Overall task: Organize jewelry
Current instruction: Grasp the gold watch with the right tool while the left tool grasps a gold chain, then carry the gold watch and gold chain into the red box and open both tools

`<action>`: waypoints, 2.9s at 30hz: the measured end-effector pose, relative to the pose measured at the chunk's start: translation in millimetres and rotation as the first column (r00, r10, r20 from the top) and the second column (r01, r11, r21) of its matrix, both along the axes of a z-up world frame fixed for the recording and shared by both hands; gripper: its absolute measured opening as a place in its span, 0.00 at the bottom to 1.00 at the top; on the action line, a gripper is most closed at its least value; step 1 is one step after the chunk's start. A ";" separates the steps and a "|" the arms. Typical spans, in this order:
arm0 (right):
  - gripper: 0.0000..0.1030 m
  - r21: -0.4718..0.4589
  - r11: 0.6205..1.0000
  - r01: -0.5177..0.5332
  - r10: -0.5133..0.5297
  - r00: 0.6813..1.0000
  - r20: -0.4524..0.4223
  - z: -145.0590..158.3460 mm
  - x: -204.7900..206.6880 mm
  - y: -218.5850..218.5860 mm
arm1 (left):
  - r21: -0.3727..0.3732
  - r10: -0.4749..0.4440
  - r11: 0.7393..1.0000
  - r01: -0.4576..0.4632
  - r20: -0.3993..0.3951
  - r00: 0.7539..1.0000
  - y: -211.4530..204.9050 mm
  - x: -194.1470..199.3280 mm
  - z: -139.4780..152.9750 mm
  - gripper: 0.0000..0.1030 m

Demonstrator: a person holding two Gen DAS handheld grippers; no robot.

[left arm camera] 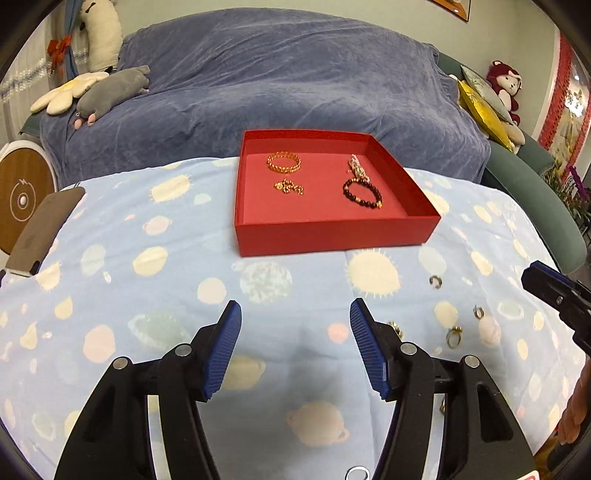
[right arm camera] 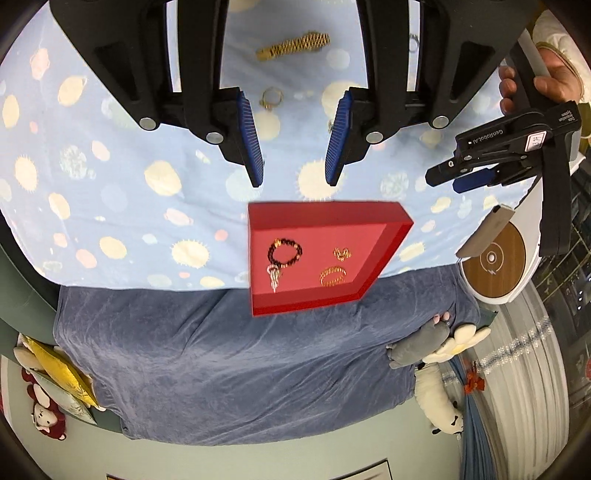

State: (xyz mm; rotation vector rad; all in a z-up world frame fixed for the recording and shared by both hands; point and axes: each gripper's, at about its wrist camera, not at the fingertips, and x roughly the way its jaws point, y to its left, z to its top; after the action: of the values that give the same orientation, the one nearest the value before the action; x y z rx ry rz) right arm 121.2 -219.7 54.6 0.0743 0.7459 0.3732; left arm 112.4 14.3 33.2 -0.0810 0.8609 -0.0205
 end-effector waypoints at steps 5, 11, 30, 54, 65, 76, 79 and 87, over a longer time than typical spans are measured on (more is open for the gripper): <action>0.33 0.025 1.000 -0.020 0.022 0.992 -0.124 -37.6 -36.1 -1.5 | -0.047 0.013 0.999 -0.014 -0.022 1.000 0.6 -26.6 -12.1 0.57; 0.33 0.040 0.999 -0.010 0.020 0.966 -0.259 -83.5 -51.3 7.3 | -0.017 0.020 1.000 -0.021 -0.046 0.999 -0.6 -37.2 -28.7 0.57; 0.28 -0.116 0.993 0.003 -0.021 0.988 -0.154 -96.0 -35.9 32.2 | -0.057 0.020 0.998 -0.025 -0.079 0.997 -6.0 -25.0 -36.4 0.57; 0.13 -0.046 0.998 0.053 -0.060 0.987 -0.152 -81.4 -35.9 -13.3 | -0.029 -0.123 0.992 0.121 -0.081 0.989 -90.8 30.5 -75.2 0.36; 0.13 -0.012 0.996 0.090 -0.091 0.986 -0.138 -70.2 -34.7 -31.7 | 0.034 -0.149 0.988 0.151 -0.053 0.987 -96.9 26.4 -72.5 0.13; 0.13 0.019 0.997 0.076 -0.073 0.993 -0.097 -50.1 -29.7 -19.1 | -0.015 -0.144 0.989 0.144 -0.020 0.989 -76.1 6.1 -42.6 0.13; 0.13 0.028 0.998 0.064 -0.061 0.995 -0.084 -44.3 -28.0 -10.5 | -0.025 -0.136 0.990 0.136 -0.017 0.991 -68.6 1.7 -37.4 0.13; 0.13 0.053 0.998 0.030 -0.028 0.999 -0.042 -27.3 -20.1 16.4 | -0.043 -0.094 0.995 0.093 -0.003 0.996 -46.4 -5.3 -28.2 0.13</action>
State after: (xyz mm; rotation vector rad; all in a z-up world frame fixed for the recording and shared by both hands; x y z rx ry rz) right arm 101.1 -203.3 27.3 0.1434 0.7745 0.3645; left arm 107.1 -32.1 5.0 -0.0811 0.8691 -0.1267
